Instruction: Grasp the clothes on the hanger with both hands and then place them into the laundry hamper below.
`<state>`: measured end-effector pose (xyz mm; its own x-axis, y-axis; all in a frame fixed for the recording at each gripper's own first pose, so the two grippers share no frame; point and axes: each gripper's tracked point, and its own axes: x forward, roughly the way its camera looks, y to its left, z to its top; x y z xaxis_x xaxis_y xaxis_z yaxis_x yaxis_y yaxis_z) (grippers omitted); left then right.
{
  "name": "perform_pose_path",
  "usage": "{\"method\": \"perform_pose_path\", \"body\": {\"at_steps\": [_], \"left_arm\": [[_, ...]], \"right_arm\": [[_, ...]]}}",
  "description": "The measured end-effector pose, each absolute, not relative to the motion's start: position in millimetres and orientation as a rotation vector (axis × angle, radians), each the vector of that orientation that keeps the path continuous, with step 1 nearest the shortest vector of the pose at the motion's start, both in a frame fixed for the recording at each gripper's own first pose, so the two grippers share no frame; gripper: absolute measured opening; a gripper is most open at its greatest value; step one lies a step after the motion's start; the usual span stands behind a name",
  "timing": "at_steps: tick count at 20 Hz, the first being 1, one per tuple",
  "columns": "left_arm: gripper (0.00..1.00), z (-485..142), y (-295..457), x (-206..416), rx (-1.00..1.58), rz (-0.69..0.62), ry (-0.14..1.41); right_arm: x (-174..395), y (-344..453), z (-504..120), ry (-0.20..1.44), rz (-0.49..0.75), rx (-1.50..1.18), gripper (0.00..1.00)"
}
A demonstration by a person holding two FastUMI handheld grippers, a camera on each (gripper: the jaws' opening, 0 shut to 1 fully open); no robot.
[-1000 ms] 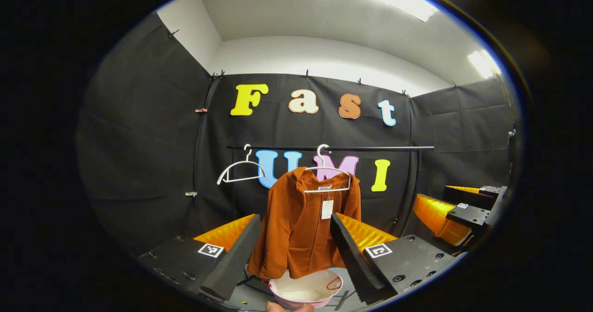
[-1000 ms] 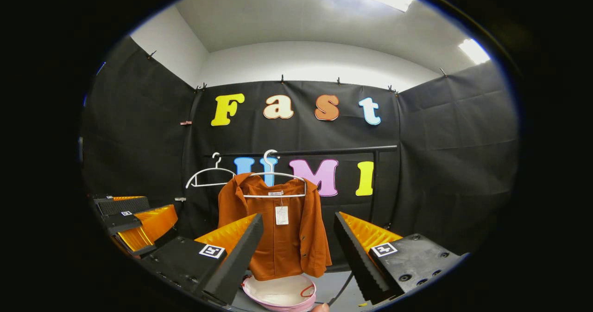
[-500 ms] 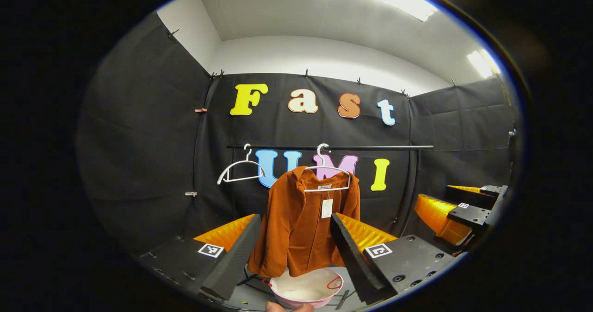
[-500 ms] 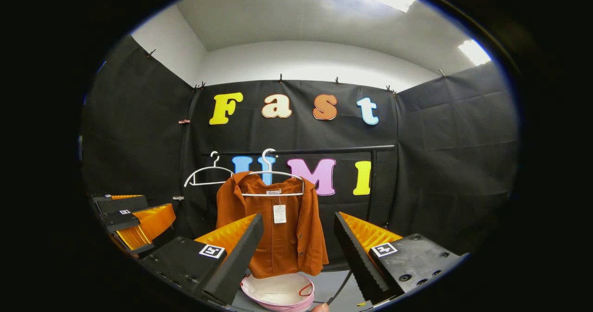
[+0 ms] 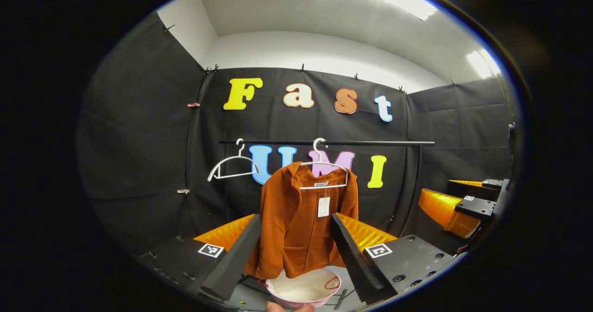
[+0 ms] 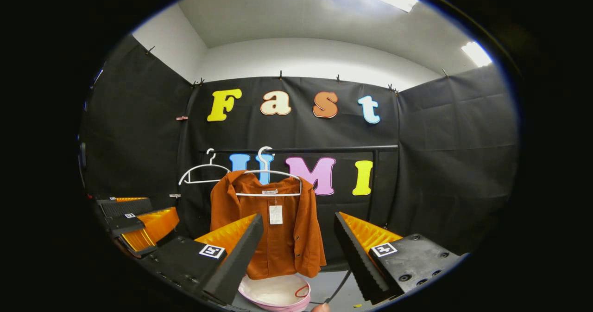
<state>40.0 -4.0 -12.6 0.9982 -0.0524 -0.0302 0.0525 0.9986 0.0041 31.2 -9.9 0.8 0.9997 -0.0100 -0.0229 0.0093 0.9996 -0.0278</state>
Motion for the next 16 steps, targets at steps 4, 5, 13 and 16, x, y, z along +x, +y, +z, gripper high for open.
{"method": "perform_pose_path", "body": {"at_steps": [4, 5, 13, 16], "left_arm": [[0.95, -13, -12, 87, 0.030, -0.059, 0.020], [0.95, -14, -14, 101, 0.029, -0.055, 0.020], [0.95, -35, -19, 224, 0.059, 0.028, 0.026], [0.95, -54, -15, 263, 0.056, 0.074, 0.049]], "right_arm": [[82, -18, -3, 0.004, 0.003, -0.023, 0.98], [96, -20, -7, 0.005, 0.010, -0.019, 0.98], [230, -34, -65, 0.062, 0.065, 0.058, 0.99], [273, -38, -93, 0.099, 0.091, 0.067, 0.98]]}}
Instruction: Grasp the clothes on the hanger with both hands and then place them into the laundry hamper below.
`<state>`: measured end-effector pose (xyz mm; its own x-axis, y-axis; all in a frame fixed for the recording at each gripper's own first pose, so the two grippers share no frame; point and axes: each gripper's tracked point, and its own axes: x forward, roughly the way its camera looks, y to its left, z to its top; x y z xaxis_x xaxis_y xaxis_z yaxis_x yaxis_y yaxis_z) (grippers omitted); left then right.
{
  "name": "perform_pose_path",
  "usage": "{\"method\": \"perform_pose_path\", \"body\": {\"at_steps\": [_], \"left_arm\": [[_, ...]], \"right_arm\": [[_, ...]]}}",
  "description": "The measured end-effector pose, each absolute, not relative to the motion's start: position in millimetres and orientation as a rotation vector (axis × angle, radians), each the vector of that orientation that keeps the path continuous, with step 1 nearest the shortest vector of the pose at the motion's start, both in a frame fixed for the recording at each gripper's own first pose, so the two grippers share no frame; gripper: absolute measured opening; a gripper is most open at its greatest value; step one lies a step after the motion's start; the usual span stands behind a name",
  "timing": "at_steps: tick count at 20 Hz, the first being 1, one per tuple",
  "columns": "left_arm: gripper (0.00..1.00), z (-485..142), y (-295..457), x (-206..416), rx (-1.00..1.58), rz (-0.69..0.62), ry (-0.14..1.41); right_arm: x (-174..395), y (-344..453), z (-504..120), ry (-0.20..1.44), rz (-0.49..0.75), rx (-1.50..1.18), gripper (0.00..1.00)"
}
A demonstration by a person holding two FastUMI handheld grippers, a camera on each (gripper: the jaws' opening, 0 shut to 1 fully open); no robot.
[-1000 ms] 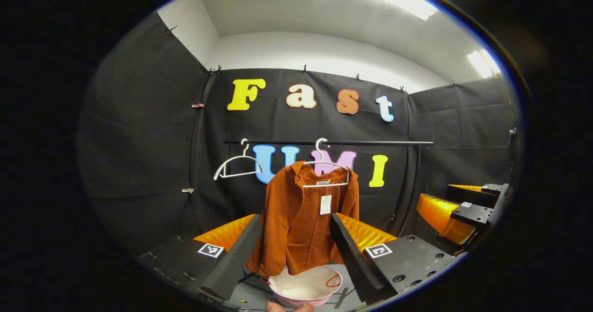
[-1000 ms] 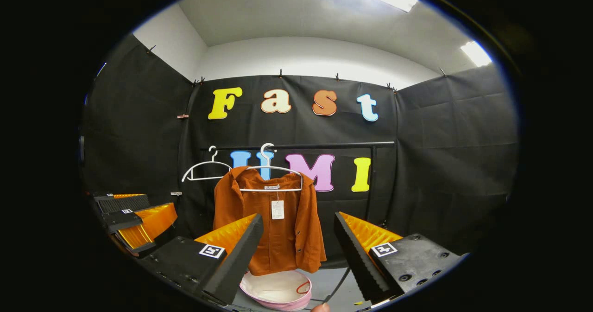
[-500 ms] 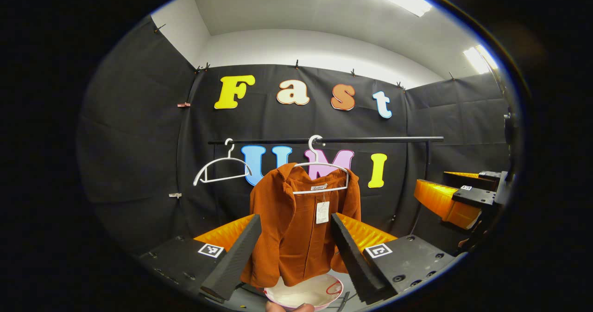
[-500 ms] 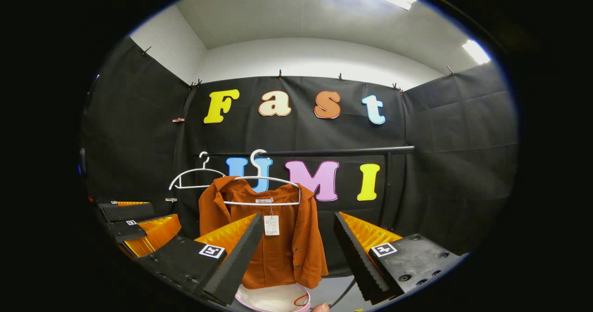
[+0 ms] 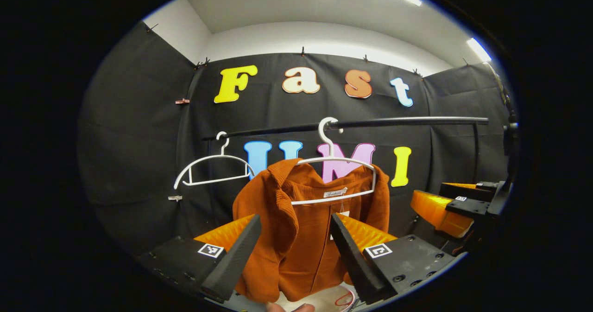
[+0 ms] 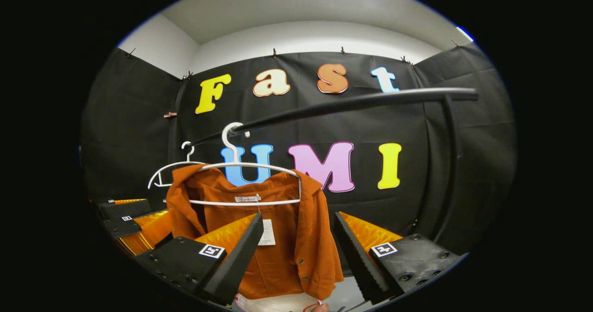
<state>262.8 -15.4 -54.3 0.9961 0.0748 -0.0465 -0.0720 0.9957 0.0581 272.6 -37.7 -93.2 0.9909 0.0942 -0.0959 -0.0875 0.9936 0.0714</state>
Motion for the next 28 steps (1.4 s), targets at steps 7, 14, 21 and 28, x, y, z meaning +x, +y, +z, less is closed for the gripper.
{"method": "perform_pose_path", "body": {"at_steps": [7, 14, 21, 28], "left_arm": [[0.95, -88, 3, 326, 0.086, 0.180, 0.088], [0.95, -97, 25, 361, 0.094, 0.242, 0.084], [0.17, -99, 35, 368, 0.077, 0.268, 0.111], [0.06, -106, 40, 367, 0.065, 0.204, 0.181]], "right_arm": [[354, -51, -154, 0.167, 0.108, 0.043, 0.98], [412, -43, -179, 0.159, 0.155, 0.078, 0.98], [421, -44, -188, 0.251, 0.211, 0.148, 0.17], [408, -14, -191, 0.352, 0.385, 0.254, 0.05]]}}
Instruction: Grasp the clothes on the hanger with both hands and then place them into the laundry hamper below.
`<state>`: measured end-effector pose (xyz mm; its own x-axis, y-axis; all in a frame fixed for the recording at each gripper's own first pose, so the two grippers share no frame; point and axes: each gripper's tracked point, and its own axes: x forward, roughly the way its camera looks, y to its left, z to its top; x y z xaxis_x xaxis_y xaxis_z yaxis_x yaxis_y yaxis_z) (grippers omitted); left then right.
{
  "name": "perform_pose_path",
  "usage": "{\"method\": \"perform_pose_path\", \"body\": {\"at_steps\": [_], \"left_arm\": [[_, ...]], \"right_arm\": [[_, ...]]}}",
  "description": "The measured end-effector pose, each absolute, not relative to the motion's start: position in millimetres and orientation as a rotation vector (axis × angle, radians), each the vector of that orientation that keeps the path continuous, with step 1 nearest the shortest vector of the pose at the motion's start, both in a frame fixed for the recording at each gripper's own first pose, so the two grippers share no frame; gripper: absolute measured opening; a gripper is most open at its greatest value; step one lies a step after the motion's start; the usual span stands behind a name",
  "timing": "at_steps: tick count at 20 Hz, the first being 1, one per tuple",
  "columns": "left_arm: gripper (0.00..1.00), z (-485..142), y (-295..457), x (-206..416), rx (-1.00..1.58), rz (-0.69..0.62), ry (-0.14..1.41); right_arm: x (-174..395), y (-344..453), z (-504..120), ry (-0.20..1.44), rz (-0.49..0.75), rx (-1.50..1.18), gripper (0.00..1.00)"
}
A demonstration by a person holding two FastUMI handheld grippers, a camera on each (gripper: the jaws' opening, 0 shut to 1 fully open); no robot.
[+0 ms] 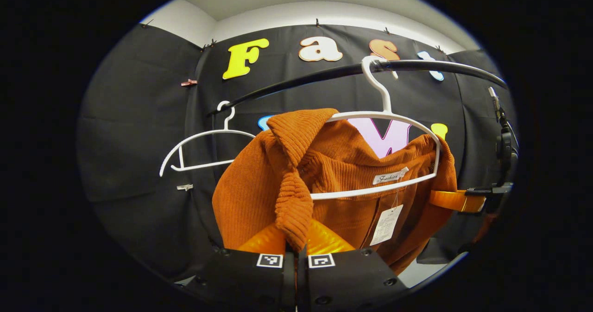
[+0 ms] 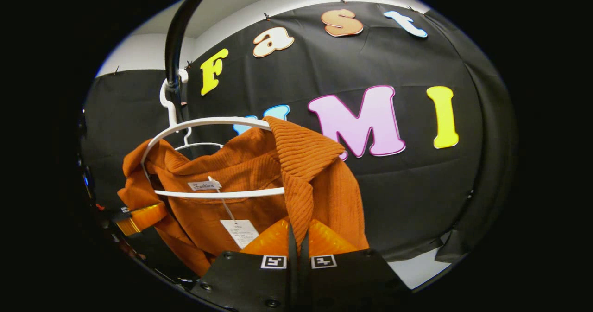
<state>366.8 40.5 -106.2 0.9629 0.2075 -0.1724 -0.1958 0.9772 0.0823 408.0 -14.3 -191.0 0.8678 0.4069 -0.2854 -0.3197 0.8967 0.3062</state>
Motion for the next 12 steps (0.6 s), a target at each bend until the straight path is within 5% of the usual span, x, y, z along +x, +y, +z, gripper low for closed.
{"method": "perform_pose_path", "body": {"at_steps": [5, 12], "left_arm": [[0.05, -105, 49, 367, -0.007, 0.180, 0.234], [0.05, -60, 78, 364, -0.069, 0.205, 0.181]], "right_arm": [[412, -23, -189, 0.467, 0.415, 0.314, 0.05], [439, -74, -142, 0.301, 0.295, 0.307, 0.05]]}}
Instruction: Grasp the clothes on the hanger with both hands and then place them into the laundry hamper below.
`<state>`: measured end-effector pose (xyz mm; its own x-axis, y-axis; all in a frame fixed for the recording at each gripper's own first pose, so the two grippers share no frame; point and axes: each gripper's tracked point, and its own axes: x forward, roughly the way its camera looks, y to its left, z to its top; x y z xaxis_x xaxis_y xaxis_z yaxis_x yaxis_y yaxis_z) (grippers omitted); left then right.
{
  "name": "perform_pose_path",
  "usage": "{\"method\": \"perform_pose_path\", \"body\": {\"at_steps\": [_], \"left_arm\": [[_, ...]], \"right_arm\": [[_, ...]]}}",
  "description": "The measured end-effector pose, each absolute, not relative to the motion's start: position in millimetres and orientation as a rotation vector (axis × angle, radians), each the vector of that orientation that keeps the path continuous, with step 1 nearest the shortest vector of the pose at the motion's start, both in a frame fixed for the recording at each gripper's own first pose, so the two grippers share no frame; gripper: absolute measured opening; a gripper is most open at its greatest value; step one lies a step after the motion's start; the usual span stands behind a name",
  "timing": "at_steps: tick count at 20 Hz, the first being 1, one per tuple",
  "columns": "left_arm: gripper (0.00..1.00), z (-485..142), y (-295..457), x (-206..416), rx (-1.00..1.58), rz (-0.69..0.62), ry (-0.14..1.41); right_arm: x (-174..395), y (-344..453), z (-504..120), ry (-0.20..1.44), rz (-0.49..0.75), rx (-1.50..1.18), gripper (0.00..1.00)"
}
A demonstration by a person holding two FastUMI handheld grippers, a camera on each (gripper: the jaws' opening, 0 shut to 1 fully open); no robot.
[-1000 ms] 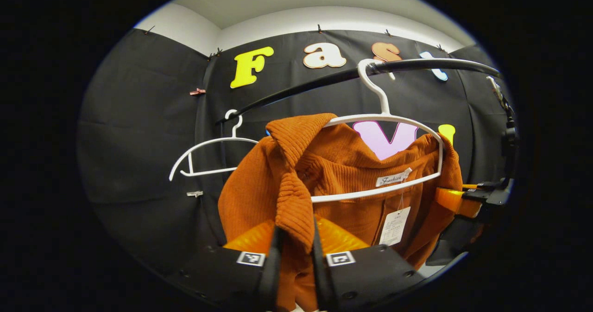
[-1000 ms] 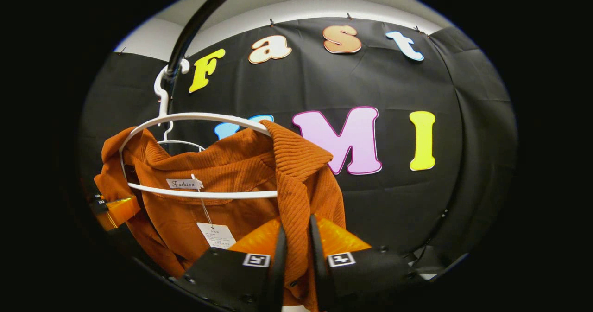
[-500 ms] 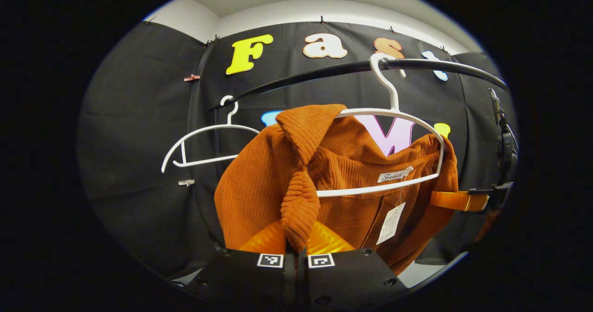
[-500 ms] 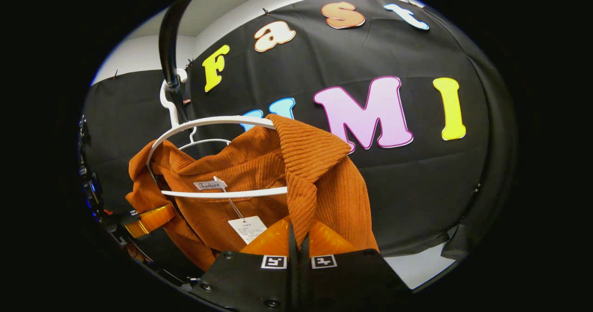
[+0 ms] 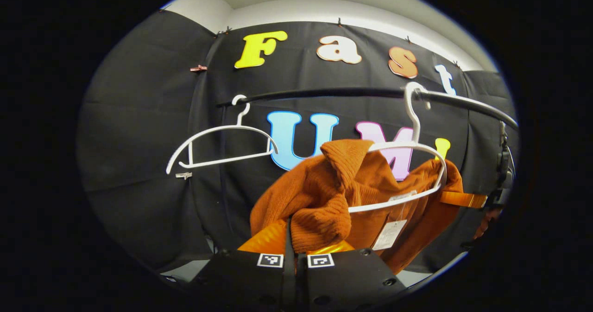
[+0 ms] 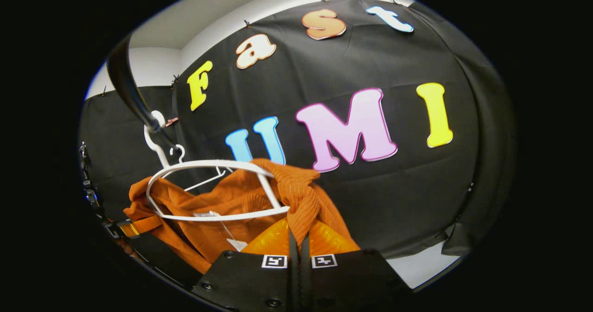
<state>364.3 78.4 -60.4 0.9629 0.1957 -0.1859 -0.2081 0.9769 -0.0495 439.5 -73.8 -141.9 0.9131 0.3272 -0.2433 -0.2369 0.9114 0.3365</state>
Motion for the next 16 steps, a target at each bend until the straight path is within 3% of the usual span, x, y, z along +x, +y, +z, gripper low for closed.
{"method": "perform_pose_path", "body": {"at_steps": [8, 16], "left_arm": [[0.05, -40, 105, 372, -0.031, 0.239, 0.163], [0.05, -110, 139, 353, -0.014, 0.320, 0.296]], "right_arm": [[480, -114, -159, 0.315, 0.168, 0.337, 0.04], [436, -75, -225, 0.440, 0.267, 0.409, 0.05]]}}
